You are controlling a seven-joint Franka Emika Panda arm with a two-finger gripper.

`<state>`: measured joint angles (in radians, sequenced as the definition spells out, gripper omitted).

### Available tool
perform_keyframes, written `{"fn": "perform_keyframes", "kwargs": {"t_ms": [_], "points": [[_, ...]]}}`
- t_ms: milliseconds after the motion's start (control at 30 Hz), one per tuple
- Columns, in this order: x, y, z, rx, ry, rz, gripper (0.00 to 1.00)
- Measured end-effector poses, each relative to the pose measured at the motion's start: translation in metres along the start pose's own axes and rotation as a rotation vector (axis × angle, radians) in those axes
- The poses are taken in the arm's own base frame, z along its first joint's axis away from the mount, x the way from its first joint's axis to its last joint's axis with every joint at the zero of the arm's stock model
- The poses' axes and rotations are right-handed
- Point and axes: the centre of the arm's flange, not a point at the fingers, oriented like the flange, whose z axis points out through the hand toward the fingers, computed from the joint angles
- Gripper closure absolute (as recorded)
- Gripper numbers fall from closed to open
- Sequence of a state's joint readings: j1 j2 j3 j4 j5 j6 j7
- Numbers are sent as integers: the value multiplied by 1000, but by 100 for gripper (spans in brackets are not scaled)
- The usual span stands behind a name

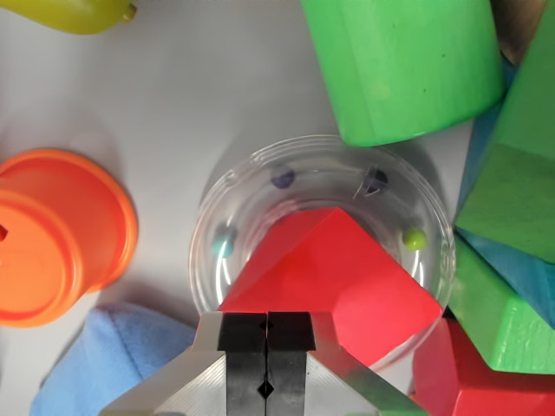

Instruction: Pick an object from the bin

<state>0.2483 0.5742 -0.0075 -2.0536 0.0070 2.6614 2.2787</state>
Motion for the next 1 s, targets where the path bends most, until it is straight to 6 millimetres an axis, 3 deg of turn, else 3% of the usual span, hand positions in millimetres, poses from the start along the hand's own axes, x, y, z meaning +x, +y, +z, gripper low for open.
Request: {"fn": "perform_keyframes", "kwargs": {"t_ms": [467,1000], "points": [[0,0,-33,-3,1,0,100],[0,0,-94,-8,4,0,100]]}}
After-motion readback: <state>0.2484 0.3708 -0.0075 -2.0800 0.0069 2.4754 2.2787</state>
